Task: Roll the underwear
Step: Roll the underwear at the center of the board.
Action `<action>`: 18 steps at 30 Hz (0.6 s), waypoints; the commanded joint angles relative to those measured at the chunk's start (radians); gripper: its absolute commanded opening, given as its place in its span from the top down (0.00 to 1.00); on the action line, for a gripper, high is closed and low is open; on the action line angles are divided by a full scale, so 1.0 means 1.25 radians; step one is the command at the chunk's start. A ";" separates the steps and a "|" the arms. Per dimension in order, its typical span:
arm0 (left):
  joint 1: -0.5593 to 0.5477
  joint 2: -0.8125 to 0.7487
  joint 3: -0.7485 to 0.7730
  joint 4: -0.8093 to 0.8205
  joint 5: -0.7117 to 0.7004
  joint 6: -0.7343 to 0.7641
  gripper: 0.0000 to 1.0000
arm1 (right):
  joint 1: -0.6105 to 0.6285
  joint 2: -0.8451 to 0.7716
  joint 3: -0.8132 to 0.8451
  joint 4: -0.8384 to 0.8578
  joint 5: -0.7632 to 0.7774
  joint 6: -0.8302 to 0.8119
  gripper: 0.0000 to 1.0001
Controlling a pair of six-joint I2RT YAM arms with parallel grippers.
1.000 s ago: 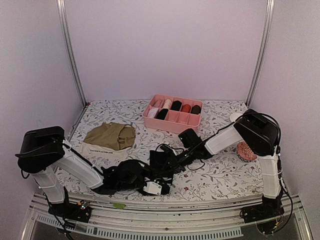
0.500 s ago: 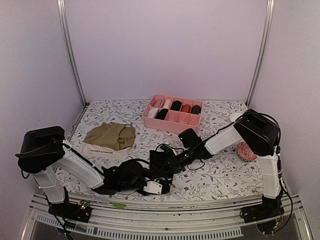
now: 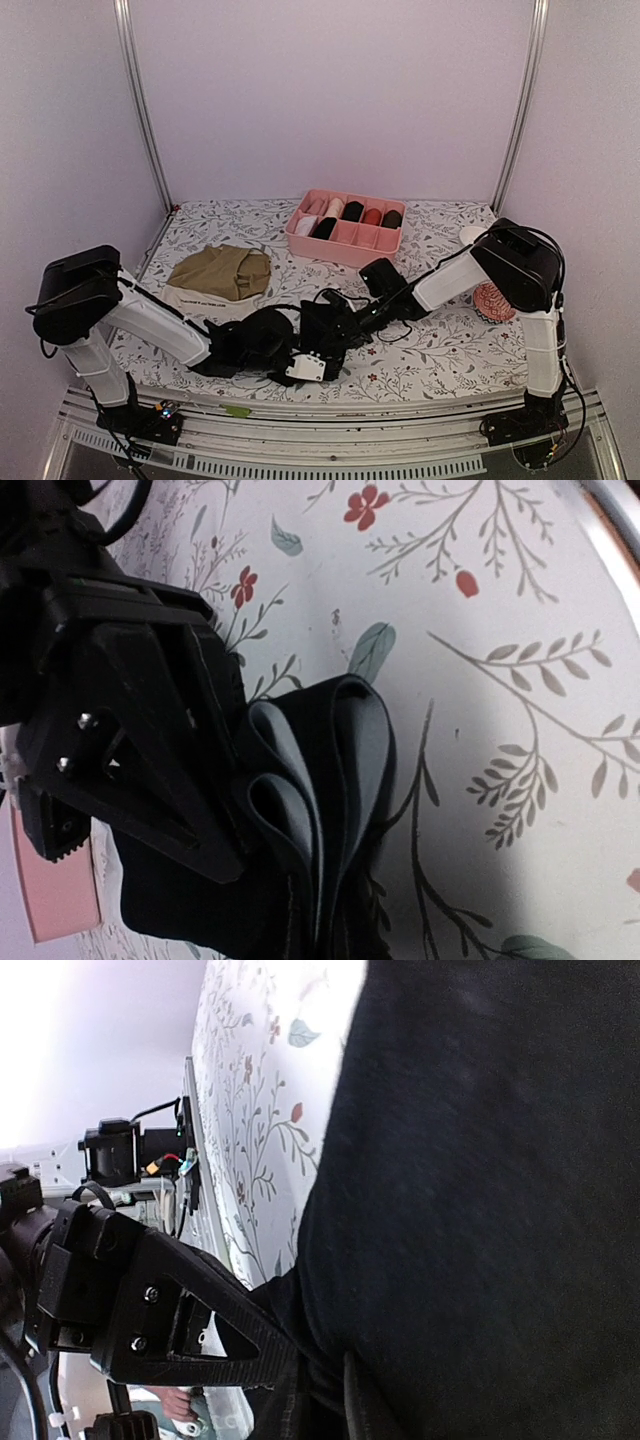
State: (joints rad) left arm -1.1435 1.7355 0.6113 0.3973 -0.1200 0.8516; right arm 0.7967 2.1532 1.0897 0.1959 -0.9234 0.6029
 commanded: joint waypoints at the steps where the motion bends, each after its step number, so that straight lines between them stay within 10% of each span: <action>1: 0.031 -0.021 0.047 -0.221 0.133 -0.043 1.00 | -0.030 -0.056 -0.068 -0.073 0.085 -0.015 0.74; 18: 0.232 0.227 0.459 -0.865 0.673 -0.033 1.00 | -0.034 -0.571 -0.384 -0.031 0.375 -0.242 0.41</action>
State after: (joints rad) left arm -0.9047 1.9102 1.1118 -0.4156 0.5346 0.7807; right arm 0.6907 1.5623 0.6758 0.1280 -0.5919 0.4095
